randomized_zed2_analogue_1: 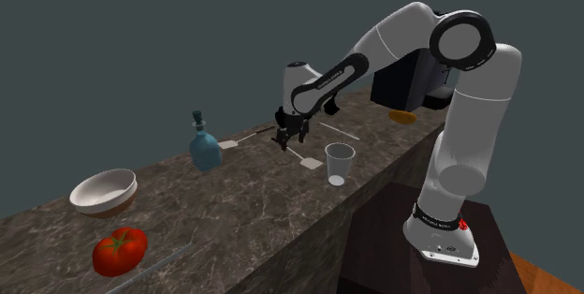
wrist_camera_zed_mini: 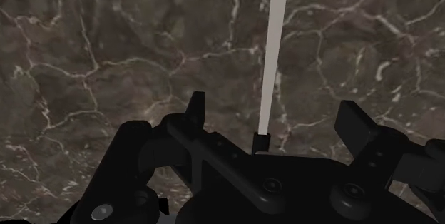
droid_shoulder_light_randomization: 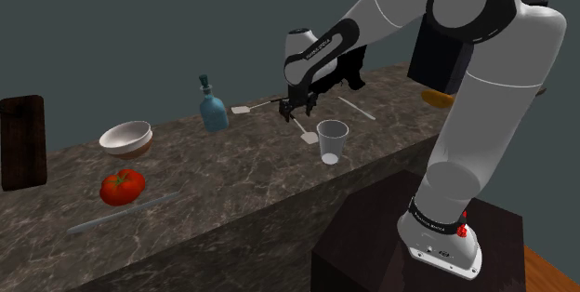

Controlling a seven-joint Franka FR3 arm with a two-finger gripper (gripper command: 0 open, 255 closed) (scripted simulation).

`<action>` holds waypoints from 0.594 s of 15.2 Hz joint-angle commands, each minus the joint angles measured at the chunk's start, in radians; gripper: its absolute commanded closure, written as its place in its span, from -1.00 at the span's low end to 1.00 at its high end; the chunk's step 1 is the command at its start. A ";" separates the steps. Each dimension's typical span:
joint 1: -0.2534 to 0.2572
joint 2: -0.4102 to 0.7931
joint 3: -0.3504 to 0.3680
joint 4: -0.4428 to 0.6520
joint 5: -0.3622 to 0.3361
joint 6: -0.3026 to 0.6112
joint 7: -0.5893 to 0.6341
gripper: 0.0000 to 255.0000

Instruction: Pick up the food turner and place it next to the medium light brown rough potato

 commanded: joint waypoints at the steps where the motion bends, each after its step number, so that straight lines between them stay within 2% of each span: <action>1: 0.000 0.018 0.000 -0.009 0.000 0.028 0.001 -1.00; 9: 0.000 0.023 0.000 -0.011 0.000 0.035 0.001 -1.00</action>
